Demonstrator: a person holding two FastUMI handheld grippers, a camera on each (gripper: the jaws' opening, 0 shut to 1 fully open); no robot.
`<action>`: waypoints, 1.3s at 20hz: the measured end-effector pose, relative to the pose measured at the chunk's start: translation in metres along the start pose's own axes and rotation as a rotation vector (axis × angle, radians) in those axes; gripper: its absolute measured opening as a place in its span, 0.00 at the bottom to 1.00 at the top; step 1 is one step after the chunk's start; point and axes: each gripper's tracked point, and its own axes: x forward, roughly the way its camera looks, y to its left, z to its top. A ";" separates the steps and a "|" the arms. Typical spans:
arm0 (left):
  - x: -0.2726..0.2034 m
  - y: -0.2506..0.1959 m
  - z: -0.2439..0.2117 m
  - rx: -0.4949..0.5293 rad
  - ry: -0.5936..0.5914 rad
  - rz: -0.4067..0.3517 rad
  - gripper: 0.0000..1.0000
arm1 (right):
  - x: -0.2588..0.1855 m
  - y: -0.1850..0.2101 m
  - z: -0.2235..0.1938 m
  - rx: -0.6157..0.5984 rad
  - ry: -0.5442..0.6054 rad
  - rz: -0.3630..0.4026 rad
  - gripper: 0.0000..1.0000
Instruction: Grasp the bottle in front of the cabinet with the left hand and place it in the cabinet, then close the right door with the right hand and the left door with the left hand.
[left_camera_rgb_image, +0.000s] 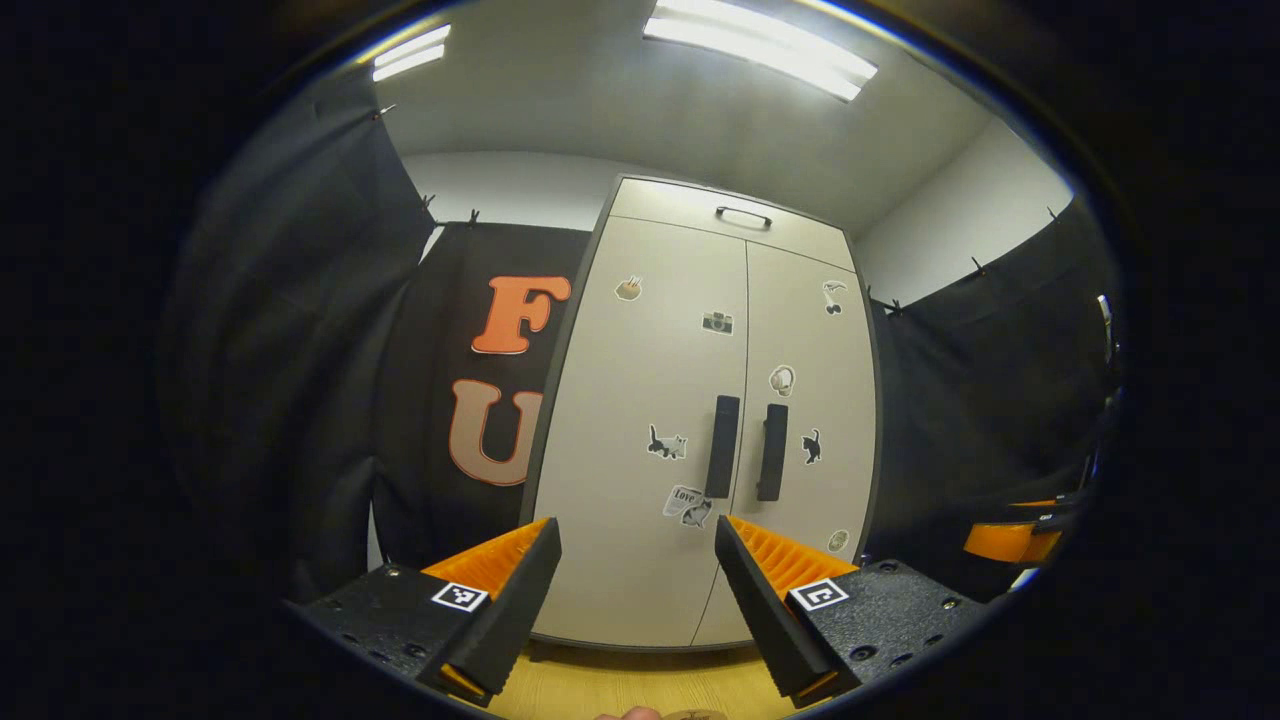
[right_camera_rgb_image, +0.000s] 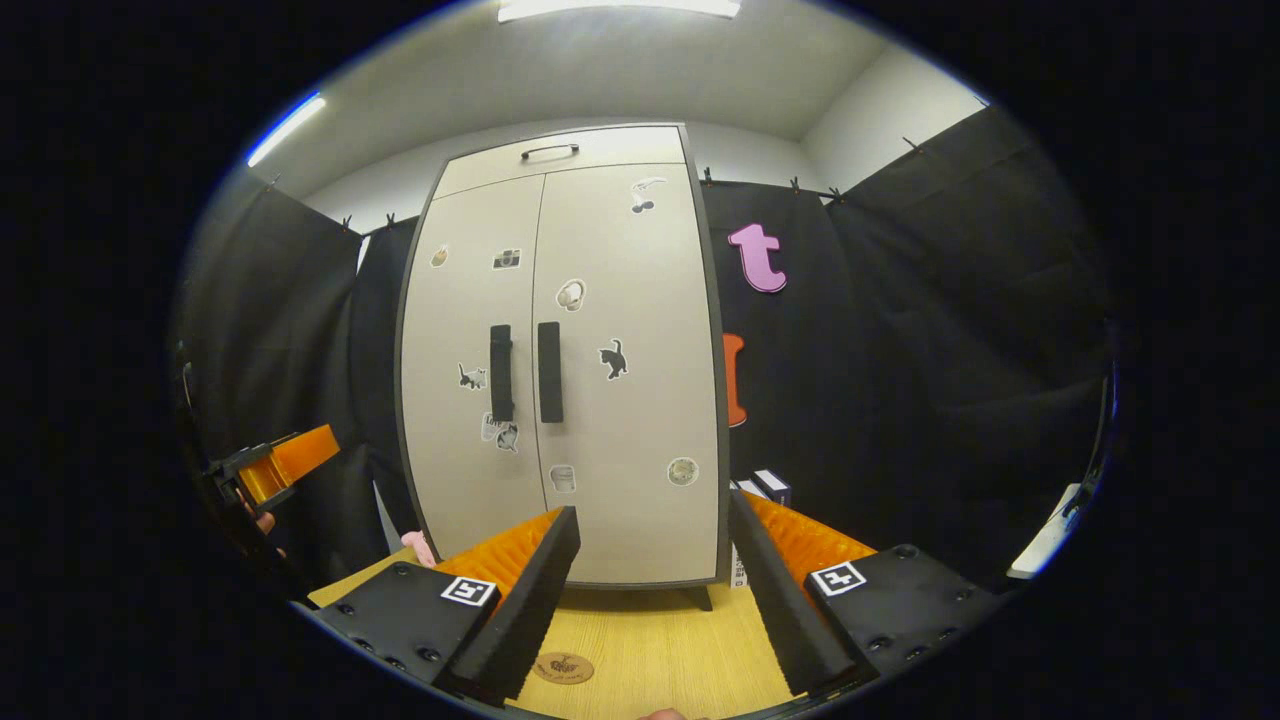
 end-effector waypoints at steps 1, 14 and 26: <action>-0.008 -0.002 -0.001 -0.009 0.001 0.005 0.94 | -0.004 0.002 0.000 -0.008 -0.005 0.007 0.98; -0.057 0.002 -0.026 -0.019 0.050 0.039 0.94 | -0.023 0.005 -0.028 0.034 0.054 0.026 0.98; -0.060 -0.011 -0.040 -0.057 0.088 0.008 0.94 | -0.023 0.011 -0.040 0.038 0.081 0.039 0.98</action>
